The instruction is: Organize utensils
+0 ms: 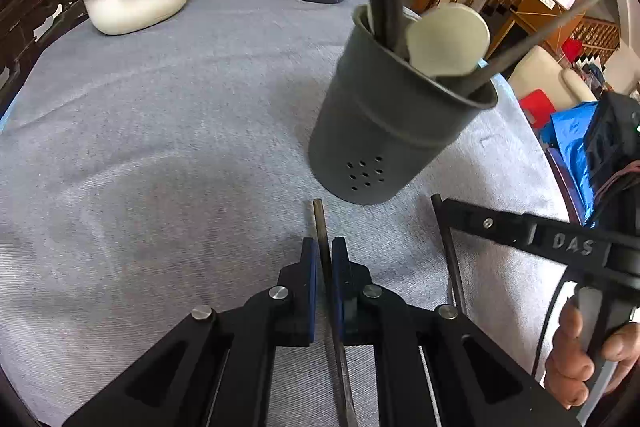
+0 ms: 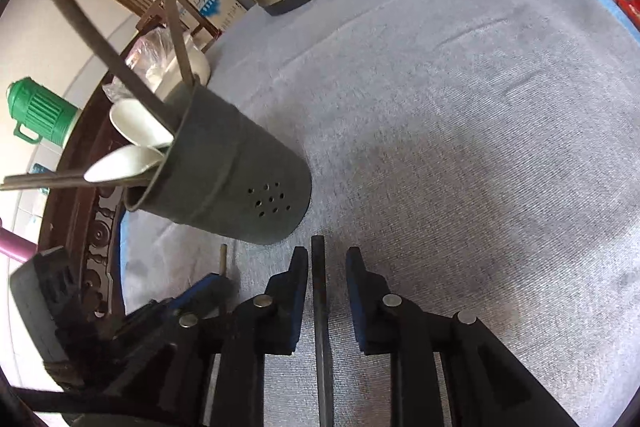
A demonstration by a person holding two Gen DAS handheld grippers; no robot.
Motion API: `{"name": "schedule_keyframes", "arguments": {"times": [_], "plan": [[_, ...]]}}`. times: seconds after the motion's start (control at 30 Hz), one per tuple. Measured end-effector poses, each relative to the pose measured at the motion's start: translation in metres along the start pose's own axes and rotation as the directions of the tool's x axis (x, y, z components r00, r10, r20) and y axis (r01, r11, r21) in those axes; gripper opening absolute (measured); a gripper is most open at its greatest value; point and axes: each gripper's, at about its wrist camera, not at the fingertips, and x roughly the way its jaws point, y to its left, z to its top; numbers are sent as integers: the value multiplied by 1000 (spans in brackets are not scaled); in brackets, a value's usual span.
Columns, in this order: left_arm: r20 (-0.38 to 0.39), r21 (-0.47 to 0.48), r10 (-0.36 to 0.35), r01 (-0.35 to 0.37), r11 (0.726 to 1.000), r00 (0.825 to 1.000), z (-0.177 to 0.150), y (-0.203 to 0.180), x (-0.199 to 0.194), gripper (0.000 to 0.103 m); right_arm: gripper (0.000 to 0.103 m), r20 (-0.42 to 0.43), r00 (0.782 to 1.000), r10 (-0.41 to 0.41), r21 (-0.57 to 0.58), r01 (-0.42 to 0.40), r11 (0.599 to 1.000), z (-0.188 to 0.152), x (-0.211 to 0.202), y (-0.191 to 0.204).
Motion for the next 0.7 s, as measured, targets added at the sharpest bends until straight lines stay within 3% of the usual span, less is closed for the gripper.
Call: {"name": "schedule_keyframes", "arguments": {"times": [0.13,0.33,0.4,0.43,0.7], "plan": [[-11,-18,1,-1,1000,1000,6,6,-2,11,22,-35,999,-39,-33,38,999,1,11,8],[-34,-16,-14,13,1000,999,17,8,10,12,21,-13,989,-145,-163,141,977,-2,18,32],[-42,-13,-21,20,1000,999,18,6,14,12,11,0,982,-189,-214,185,959,-4,20,39],[-36,-10,-15,14,1000,999,16,5,15,11,10,4,980,-201,-222,197,955,-5,21,40],[24,-18,21,-21,1000,999,5,7,0,7,9,47,989,-143,-183,149,972,-7,8,28]]}}
